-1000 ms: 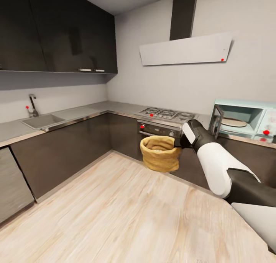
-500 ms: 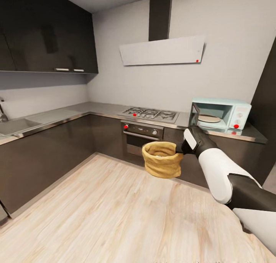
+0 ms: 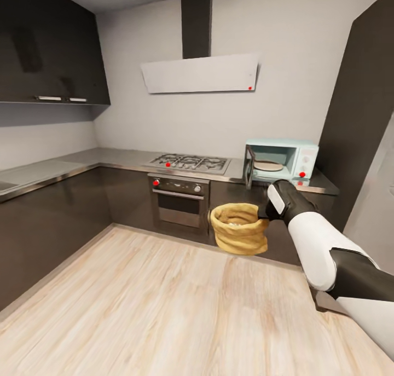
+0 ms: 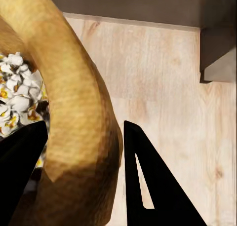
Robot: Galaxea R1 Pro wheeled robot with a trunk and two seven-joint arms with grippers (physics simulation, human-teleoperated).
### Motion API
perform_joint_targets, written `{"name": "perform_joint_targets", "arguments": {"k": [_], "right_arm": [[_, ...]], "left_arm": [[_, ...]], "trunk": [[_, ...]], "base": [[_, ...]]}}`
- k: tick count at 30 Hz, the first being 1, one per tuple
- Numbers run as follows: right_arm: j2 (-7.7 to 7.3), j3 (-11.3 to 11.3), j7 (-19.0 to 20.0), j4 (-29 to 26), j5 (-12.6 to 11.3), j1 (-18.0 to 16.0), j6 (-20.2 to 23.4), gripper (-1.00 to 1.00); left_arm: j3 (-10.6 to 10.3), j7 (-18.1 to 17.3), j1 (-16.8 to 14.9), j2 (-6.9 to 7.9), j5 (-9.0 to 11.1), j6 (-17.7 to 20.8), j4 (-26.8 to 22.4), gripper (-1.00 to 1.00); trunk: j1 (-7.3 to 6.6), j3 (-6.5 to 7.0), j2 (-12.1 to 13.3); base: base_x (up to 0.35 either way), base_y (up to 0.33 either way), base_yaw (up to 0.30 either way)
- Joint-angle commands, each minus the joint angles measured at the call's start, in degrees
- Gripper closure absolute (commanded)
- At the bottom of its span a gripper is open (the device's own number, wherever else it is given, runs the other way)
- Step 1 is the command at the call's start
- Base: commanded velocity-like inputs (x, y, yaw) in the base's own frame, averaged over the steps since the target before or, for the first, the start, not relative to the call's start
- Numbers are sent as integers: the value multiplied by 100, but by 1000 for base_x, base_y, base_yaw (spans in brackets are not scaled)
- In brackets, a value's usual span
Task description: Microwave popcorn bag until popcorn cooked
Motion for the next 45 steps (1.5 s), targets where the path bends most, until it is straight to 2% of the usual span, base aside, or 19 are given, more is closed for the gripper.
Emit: {"name": "perform_joint_targets", "arguments": {"k": [1, 4, 15, 28, 45], "right_arm": [[-26, -29, -16, -5, -34, -4, 14, 100], [-145, -30, -6, -5, -34, -4, 14, 100], [-303, -34, 14, -13, -32, -4, 14, 100], [-297, -33, 25, -13, -64, -4, 14, 100], [-299, -65, 1, -97, -102, -4, 14, 100]], "left_arm": [[1, 9, -1, 0, 24, -7, -3, -100], [1, 9, -1, -3, 21, -7, -3, -100], [1, 9, -1, -2, 21, -7, -3, -100], [7, 9, -1, 1, 23, -7, -3, -100], [6, 9, -1, 2, 22, -7, -3, -100]], "trunk": [[0, -6, -3], [0, -6, -3], [0, -6, -3], [0, -6, -3], [0, -6, -3]], "base": [[0, 0, -287], [0, 0, -287], [0, 0, -287], [0, 0, -273], [0, 0, -11]]}}
